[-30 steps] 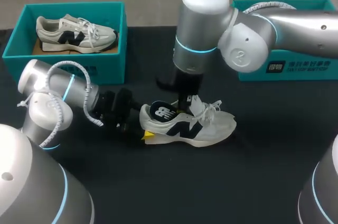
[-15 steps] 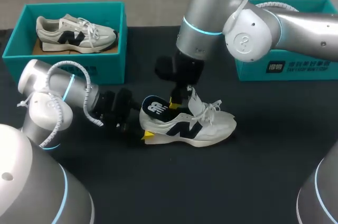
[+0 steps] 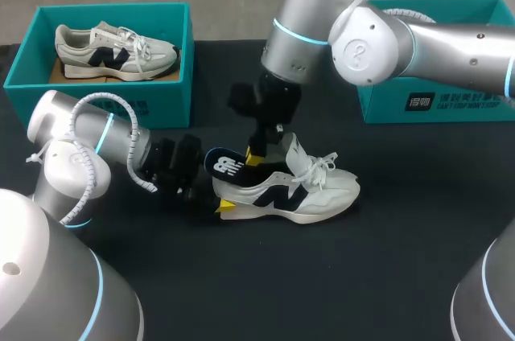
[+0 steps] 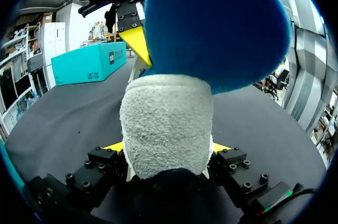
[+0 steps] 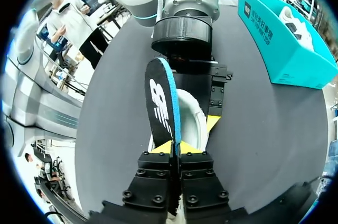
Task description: Take the shoe out of the shoebox, open the shoe tongue, remove and reinsert the insole, then place the shoe into the shoebox
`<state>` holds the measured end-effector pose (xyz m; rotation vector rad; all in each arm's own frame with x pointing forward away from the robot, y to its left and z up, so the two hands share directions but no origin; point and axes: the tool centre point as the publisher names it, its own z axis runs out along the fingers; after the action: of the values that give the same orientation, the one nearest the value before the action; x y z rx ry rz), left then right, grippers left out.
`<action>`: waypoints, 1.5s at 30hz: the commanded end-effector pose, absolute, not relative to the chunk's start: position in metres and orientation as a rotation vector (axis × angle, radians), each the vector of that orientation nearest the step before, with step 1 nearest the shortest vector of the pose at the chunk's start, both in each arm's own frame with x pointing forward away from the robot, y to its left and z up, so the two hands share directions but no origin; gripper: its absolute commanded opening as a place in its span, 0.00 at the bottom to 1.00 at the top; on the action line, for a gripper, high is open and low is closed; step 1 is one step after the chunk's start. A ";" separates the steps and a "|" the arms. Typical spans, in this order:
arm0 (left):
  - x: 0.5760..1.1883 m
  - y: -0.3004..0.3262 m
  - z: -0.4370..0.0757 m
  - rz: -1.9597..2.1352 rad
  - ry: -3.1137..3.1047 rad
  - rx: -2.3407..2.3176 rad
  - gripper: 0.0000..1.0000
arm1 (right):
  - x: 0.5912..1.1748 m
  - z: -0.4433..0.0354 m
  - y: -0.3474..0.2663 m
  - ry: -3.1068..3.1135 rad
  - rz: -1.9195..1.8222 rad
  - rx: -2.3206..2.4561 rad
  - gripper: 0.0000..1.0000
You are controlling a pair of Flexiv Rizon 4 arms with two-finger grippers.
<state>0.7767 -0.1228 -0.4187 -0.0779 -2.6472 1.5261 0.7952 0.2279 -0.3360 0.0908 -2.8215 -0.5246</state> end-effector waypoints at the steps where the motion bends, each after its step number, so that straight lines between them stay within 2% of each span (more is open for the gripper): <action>1: 0.778 -0.124 -0.422 1.520 -2.650 -0.077 0.00 | 0.798 -0.341 0.222 -2.785 -0.572 0.101 0.18; 8: 0.778 -0.124 -0.422 1.520 -2.650 -0.077 0.00 | 0.801 -0.345 0.213 -2.689 -0.659 0.161 0.28; 23: 0.778 -0.124 -0.422 1.520 -2.650 -0.077 0.00 | 0.800 -0.357 0.217 -2.650 -0.654 0.179 0.26; 28: 0.778 -0.124 -0.422 1.520 -2.650 -0.077 0.00 | 0.799 -0.357 0.217 -2.645 -0.650 0.183 0.29; 36: 0.778 -0.124 -0.422 1.520 -2.650 -0.077 0.00 | 0.797 -0.357 0.221 -2.638 -0.657 0.203 0.21; 43: 0.778 -0.124 -0.422 1.520 -2.650 -0.077 0.00 | 0.794 -0.356 0.224 -2.632 -0.660 0.216 0.00; 45: 0.778 -0.124 -0.422 1.520 -2.650 -0.077 0.00 | 0.793 -0.355 0.225 -2.632 -0.657 0.227 0.00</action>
<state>0.7767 -0.1228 -0.4187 -0.0779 -2.6472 1.5260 0.7944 0.2220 -0.3555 0.2211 -2.6300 -0.6648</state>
